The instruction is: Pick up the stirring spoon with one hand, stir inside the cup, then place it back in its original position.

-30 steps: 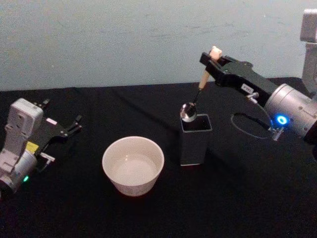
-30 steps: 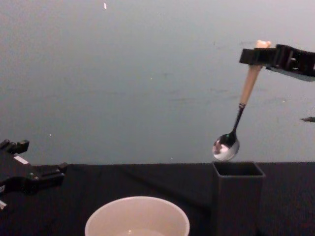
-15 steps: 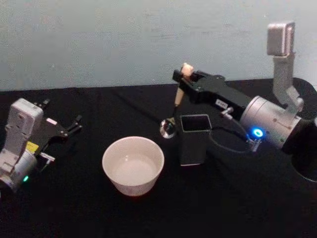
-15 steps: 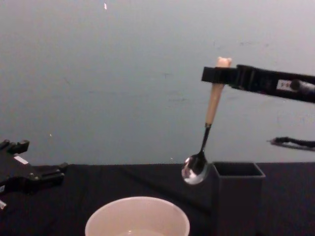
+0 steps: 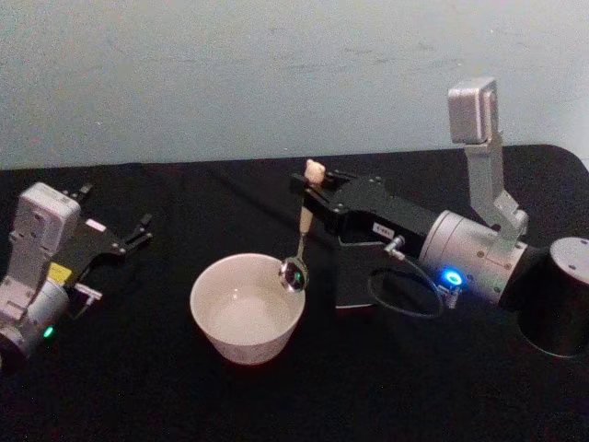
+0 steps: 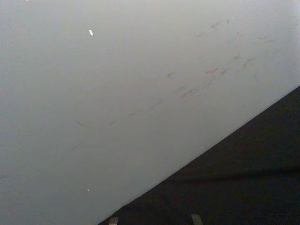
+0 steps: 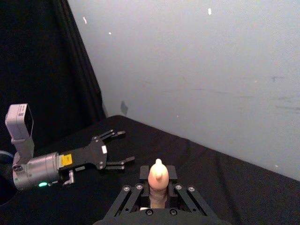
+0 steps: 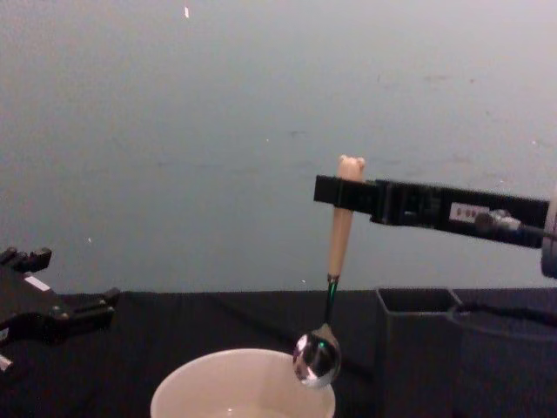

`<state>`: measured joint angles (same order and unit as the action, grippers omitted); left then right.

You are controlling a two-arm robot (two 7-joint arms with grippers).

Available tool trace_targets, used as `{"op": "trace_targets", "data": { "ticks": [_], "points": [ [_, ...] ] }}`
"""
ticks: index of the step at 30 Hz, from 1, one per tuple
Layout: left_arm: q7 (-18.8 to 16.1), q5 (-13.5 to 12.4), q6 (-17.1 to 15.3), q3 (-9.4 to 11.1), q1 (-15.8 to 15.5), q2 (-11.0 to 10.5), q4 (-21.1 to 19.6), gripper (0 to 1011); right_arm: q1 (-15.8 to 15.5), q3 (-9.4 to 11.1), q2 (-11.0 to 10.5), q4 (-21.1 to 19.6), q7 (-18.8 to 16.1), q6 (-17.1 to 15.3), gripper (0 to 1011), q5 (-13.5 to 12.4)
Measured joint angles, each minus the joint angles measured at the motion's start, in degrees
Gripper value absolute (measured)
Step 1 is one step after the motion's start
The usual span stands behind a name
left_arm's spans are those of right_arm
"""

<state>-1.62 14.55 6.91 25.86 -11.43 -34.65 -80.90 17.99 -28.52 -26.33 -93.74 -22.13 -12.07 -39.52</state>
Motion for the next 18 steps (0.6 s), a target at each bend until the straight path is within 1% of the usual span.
{"op": "trace_targets", "data": {
  "ticks": [10, 12, 18],
  "points": [
    [0.00, 0.00, 0.00, 0.00, 0.00, 0.00, 0.00, 1001, 0.60, -1.94, 0.49, 1.88, -1.64, 0.84, 214, 0.99],
    [0.00, 0.00, 0.00, 0.00, 0.00, 0.00, 0.00, 1001, 0.80, -2.49, 0.71, 2.70, -1.97, 1.15, 214, 1.65],
    [0.00, 0.00, 0.00, 0.00, 0.00, 0.00, 0.00, 1001, 1.02, -3.16, 1.09, 3.77, -2.41, 1.50, 214, 2.65]
  ]
}}
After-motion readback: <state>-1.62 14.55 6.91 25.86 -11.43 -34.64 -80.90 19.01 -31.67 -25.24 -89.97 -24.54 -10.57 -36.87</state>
